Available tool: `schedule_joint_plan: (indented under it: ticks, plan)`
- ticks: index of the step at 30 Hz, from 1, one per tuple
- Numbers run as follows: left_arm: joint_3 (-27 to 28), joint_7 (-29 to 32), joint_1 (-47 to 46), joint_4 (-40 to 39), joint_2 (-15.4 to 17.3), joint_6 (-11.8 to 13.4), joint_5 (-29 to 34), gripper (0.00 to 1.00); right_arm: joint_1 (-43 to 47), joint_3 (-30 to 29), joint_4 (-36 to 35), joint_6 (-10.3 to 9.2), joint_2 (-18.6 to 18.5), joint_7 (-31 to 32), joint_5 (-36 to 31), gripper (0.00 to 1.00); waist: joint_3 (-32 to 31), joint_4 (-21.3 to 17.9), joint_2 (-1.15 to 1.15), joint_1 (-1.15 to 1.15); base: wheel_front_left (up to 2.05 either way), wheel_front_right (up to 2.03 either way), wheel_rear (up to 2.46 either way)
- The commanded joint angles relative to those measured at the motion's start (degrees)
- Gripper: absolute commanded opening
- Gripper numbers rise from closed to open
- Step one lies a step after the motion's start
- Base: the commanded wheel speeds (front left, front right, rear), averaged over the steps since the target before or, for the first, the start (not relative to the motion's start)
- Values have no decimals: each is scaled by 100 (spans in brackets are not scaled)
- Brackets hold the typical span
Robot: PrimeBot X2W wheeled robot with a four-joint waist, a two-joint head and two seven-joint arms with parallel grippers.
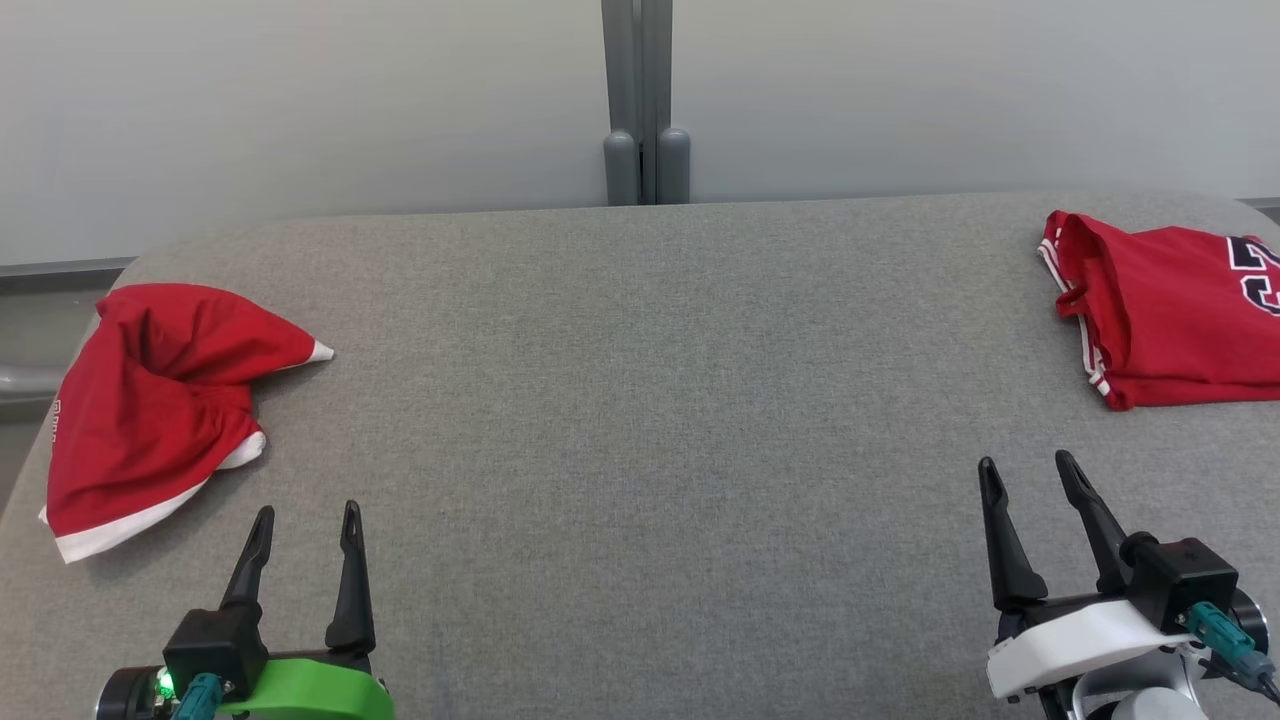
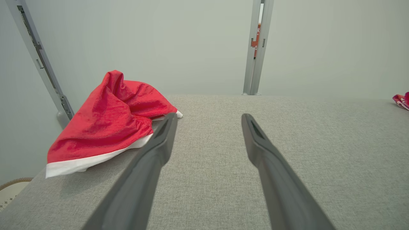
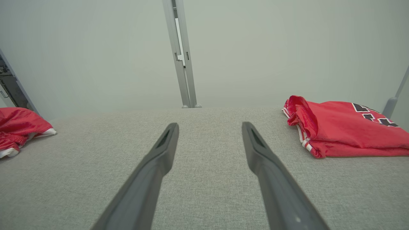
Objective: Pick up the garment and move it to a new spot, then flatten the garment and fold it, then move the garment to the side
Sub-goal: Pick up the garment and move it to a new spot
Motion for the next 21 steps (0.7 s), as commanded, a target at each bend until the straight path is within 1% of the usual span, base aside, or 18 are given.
schedule_joint_plan:
  ticks: [1,14,21]
  plan:
    - [12,2,-86,13,1,-5,-14,100,18,6,24,-11,1,-16,-1,100,-3,3,0,0,0,0,0]
    - [2,2,-80,7,0,39,-26,100,12,13,55,-11,5,-16,17,100,11,20,0,0,0,0,0]
    - [51,2,-82,12,0,16,-1,100,42,-3,67,-11,13,-16,9,100,7,64,0,0,0,0,0]
